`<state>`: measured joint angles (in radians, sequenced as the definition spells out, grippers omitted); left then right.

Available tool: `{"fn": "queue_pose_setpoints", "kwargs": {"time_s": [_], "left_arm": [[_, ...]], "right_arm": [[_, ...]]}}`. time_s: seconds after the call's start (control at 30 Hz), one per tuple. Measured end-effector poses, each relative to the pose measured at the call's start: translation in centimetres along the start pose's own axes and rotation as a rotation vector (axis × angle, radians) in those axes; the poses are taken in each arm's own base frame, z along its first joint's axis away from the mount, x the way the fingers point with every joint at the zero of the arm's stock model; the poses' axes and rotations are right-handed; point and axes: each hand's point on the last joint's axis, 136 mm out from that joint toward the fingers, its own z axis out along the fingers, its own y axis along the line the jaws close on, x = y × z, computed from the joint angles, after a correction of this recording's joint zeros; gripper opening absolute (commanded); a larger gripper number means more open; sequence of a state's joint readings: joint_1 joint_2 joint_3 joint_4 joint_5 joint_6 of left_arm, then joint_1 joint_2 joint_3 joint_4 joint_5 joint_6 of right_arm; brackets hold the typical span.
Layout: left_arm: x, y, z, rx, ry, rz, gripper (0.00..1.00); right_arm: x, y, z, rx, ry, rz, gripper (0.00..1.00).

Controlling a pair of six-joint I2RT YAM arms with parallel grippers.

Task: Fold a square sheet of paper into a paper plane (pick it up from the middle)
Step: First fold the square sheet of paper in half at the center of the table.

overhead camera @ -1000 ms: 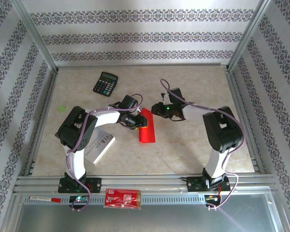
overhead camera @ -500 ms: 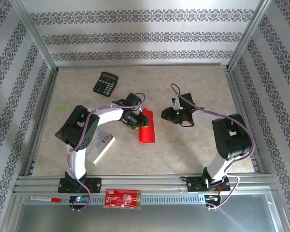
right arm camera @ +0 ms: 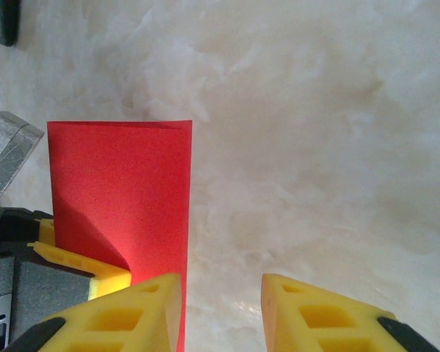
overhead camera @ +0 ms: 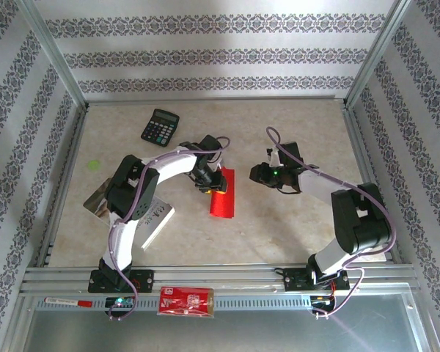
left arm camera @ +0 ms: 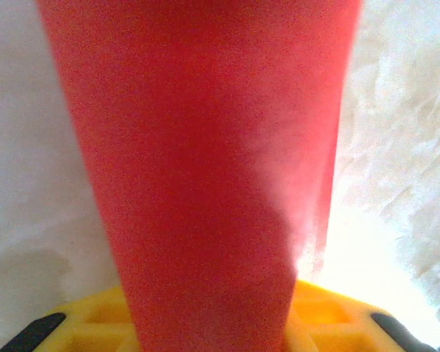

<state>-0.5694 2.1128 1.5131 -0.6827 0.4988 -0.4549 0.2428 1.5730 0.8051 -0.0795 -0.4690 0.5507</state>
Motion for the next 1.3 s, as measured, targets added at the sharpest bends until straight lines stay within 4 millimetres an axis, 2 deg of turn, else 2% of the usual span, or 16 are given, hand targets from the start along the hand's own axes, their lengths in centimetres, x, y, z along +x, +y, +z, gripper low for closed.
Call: {"fn": "queue_pose_setpoints", "kwargs": {"time_s": [0.1, 0.2, 0.37, 0.57, 1.3], "left_arm": [[0.3, -0.6, 0.1, 0.001, 0.028, 0.077, 0.32], [1.7, -1.1, 0.3, 0.0, 0.082, 0.154, 0.32], [3.2, -0.7, 0.0, -0.006, 0.148, 0.215, 0.32], [2.7, 0.4, -0.5, -0.006, 0.143, 0.188, 0.34], [2.5, 0.6, 0.0, 0.012, 0.119, 0.061, 0.38]], "right_arm": [[0.1, -0.8, -1.0, 0.018, -0.016, 0.01, 0.34], [0.0, -1.3, -2.1, 0.032, -0.039, 0.023, 0.34], [0.1, -1.6, -2.8, 0.048, -0.053, 0.018, 0.34], [0.4, -1.8, -2.7, 0.057, -0.046, 0.016, 0.34], [0.6, -2.1, -2.5, 0.063, -0.034, 0.02, 0.34]]}}
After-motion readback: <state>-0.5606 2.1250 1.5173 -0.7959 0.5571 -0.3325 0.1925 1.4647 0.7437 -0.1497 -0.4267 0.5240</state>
